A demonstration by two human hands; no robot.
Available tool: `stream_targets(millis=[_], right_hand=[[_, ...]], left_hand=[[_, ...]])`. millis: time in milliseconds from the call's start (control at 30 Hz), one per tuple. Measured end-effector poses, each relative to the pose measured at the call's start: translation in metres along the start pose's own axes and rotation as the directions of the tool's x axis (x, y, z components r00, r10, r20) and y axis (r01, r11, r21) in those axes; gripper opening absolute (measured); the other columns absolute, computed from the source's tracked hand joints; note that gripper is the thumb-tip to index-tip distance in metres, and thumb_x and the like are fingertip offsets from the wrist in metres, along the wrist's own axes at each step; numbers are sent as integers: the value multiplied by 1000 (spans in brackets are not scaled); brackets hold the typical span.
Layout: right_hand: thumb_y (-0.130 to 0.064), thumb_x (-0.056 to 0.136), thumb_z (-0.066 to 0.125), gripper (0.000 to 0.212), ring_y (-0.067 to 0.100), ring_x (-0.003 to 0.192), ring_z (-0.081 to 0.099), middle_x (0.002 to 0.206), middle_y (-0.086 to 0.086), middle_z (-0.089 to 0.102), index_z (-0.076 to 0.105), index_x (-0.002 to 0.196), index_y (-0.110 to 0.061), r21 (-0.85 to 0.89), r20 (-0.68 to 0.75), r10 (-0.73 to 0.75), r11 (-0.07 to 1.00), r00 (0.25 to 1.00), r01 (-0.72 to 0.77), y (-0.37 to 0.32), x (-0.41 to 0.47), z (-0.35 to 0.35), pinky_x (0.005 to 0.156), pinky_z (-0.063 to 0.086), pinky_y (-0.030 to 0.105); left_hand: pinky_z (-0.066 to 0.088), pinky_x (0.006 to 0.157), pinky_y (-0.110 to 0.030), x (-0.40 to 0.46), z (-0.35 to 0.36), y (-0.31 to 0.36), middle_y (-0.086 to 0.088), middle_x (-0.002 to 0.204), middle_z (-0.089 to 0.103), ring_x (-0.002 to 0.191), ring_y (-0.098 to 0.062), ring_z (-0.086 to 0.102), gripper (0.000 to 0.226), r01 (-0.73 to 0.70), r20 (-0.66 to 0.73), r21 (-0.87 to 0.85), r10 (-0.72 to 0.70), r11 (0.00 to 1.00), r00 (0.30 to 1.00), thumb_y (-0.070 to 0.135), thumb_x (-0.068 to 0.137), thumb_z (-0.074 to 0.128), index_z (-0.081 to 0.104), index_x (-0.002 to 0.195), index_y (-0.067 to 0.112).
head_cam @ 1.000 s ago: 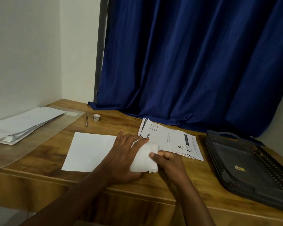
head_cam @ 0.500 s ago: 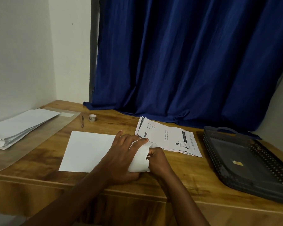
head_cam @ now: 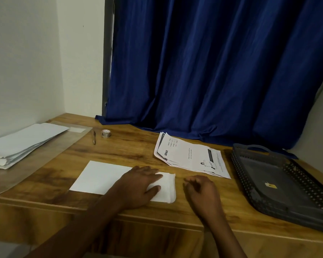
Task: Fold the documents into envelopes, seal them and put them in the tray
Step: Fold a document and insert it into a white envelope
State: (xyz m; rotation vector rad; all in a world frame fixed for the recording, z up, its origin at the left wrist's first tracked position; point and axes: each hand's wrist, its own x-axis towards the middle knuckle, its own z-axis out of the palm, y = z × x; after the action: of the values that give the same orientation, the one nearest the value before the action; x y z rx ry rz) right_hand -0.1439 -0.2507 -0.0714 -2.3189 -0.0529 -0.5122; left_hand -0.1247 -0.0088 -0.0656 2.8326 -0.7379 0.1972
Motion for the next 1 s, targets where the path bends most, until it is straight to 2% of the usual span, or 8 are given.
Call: stream_targets(millis=[67,133,300,433,633,767,867,1000], right_hand=[[-39,91,64,14,3,104,59,109,-19,69,74,100,-37,-160,44,-59,985,997,65,0,-3,3,97,53,41],[-41,93,61,24,7,123,52,131,-16,63,73,114,-38,-248,107,-70,964,992,95,-3,-5,5,109,43,43],[-38,99,53,33,3,137,42,147,-17,53,64,130,-43,-192,274,-200,947,941,257,-10,-8,2,117,35,34],[-39,105,43,41,-2,149,22,156,-23,36,47,146,-42,-181,419,-254,917,872,354,-16,-13,1,123,14,27],[-51,106,30,52,-4,151,7,164,-21,17,28,156,-39,-249,546,-254,860,798,445,-18,-14,0,122,0,27],[-80,88,10,87,4,154,-5,168,-13,1,10,161,-32,-328,627,-224,793,746,513,-23,-21,-2,127,-1,40],[-88,85,20,97,5,154,-9,168,-12,-5,2,161,-31,-361,625,-204,781,754,510,-24,-28,0,126,-4,41],[-95,77,26,109,6,154,-7,169,-11,-4,1,161,-30,-386,623,-206,758,755,526,-27,-34,-6,127,-2,42]], left_hand=[[7,126,-38,1,1,-1,16,166,19,154,-8,11,58,1,36,11,-2,1000,999,60,103,29,23,158,41],[4,125,-37,2,0,-1,16,166,15,155,-7,8,58,-1,59,17,0,1000,998,59,104,28,20,158,41],[5,127,-38,2,0,-1,16,167,14,155,-7,5,58,-6,72,5,5,1000,997,59,104,27,18,159,42],[4,126,-38,1,0,0,17,167,12,155,-7,4,59,2,90,15,-3,1000,996,60,103,26,18,159,42],[5,125,-36,1,1,-1,17,167,14,155,-7,6,61,-4,81,10,4,1000,997,63,101,23,20,159,41],[5,125,-35,0,2,-2,17,167,15,155,-6,6,59,-9,67,9,8,1000,998,59,104,26,20,159,40],[9,127,-36,-1,0,0,15,166,19,154,-6,10,71,-1,64,-16,2,1000,998,71,95,16,25,158,39],[24,122,-35,-14,-9,3,12,162,33,149,-8,27,56,-26,-140,-74,16,997,990,61,100,41,43,151,37]])
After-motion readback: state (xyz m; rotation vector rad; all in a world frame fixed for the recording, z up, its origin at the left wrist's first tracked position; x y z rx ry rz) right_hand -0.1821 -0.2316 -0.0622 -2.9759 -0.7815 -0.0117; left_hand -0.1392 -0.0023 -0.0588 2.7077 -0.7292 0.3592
